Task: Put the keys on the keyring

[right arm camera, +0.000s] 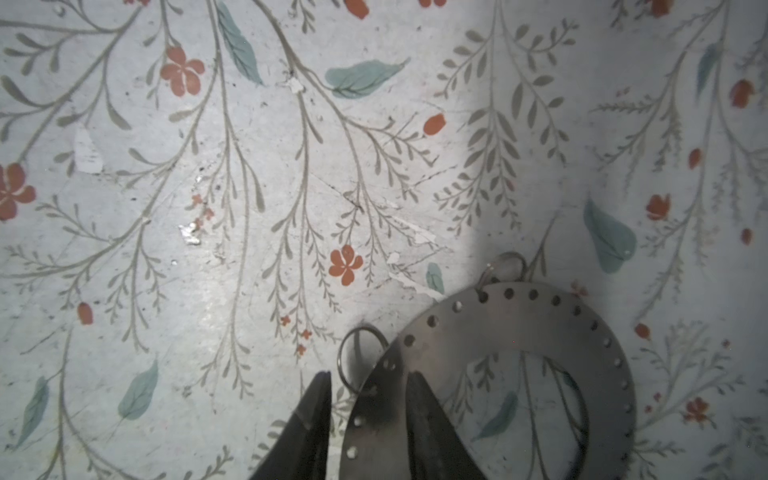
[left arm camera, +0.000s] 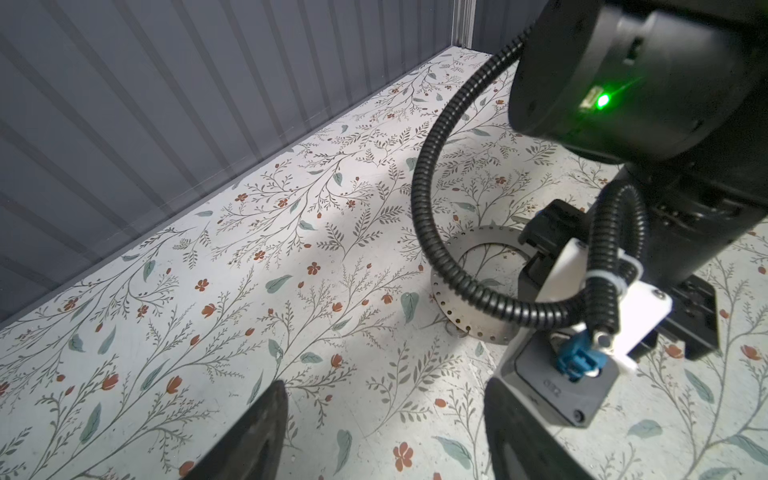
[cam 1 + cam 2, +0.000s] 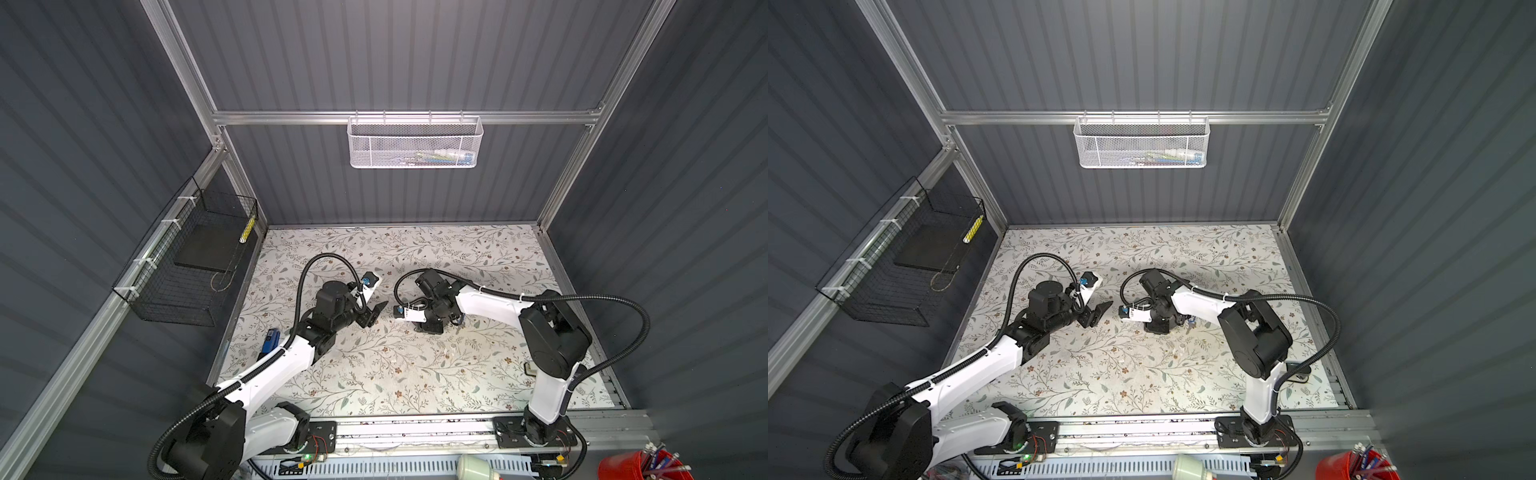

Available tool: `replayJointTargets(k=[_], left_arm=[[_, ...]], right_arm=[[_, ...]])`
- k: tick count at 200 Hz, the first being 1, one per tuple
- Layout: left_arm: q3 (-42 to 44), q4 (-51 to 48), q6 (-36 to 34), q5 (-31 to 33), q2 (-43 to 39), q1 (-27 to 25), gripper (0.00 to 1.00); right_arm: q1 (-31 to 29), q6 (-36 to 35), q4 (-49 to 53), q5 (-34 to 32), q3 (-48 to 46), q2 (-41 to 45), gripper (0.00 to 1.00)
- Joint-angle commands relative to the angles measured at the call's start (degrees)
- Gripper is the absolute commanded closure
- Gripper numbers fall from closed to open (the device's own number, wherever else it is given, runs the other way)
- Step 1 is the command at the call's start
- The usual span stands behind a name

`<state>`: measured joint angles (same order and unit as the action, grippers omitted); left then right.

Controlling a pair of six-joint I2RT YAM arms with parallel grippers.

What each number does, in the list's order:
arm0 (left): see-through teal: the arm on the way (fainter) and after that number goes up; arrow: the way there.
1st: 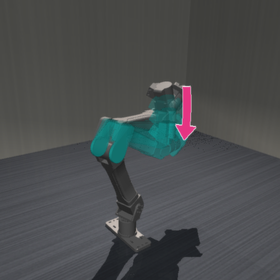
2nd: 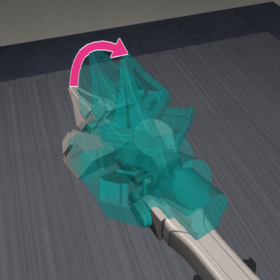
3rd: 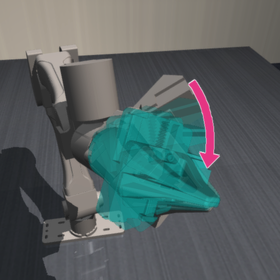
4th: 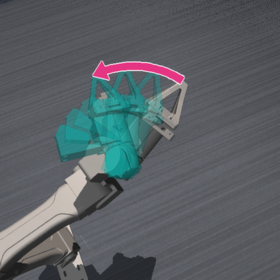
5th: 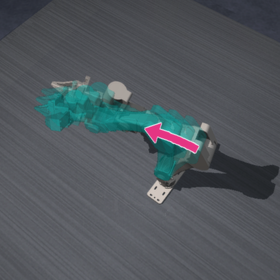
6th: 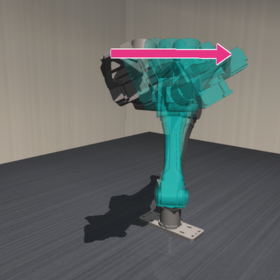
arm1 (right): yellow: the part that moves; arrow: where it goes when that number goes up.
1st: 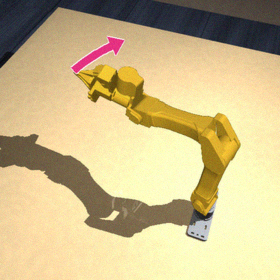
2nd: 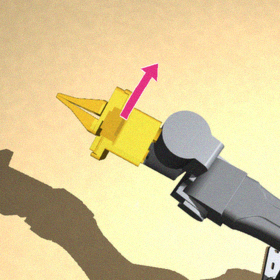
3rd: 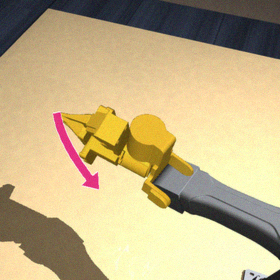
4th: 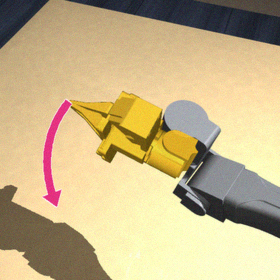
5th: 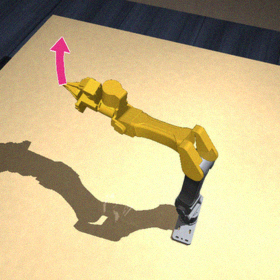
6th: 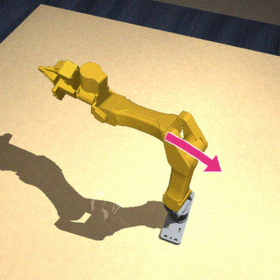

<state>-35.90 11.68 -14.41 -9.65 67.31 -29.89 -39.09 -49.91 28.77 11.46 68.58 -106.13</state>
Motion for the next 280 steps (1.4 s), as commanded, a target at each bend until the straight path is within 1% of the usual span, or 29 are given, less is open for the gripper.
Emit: replayJointTargets(k=[1,36,52,89,125,167,223,280], left_arm=[[-0.31,0.18,-1.05,-0.23,-0.4,0.31,0.27],[-0.26,0.09,-1.39,-0.54,-0.99,0.27,0.27],[-0.25,0.16,-1.56,-0.49,-1.24,0.28,0.27],[0.37,0.85,-1.67,-0.51,-2.35,0.33,0.28],[0.48,1.07,-1.67,-0.62,-2.43,0.32,0.28],[0.46,1.06,-1.67,-0.85,-2.31,0.28,0.28],[0.3,0.71,-1.89,-1.06,-2.15,0.33,0.29],[0.14,0.45,-2.02,-0.71,-2.08,0.27,0.29]], right_arm=[[0.39,-2.21,1.86,-1.4,-0.52,1.15,0.67],[0.37,-4.91,0.35,-2.06,-2.42,2.29,0.68],[0.33,-7.33,-2.91,-2.06,-5.39,4.3,0.69],[0.49,-14.21,-14.9,-1.84,-13.89,8.64,0.69],[0.34,-16.89,-19.67,-0.09,-15.31,8.77,0.7],[0.13,-18.07,-20.84,-0.48,-15.14,7.75,0.72],[0.07,-19.52,-18.79,1.12,-15.18,7.37,0.73],[0.1,-20.04,-17.58,1.1,-14.79,6.1,0.74]])
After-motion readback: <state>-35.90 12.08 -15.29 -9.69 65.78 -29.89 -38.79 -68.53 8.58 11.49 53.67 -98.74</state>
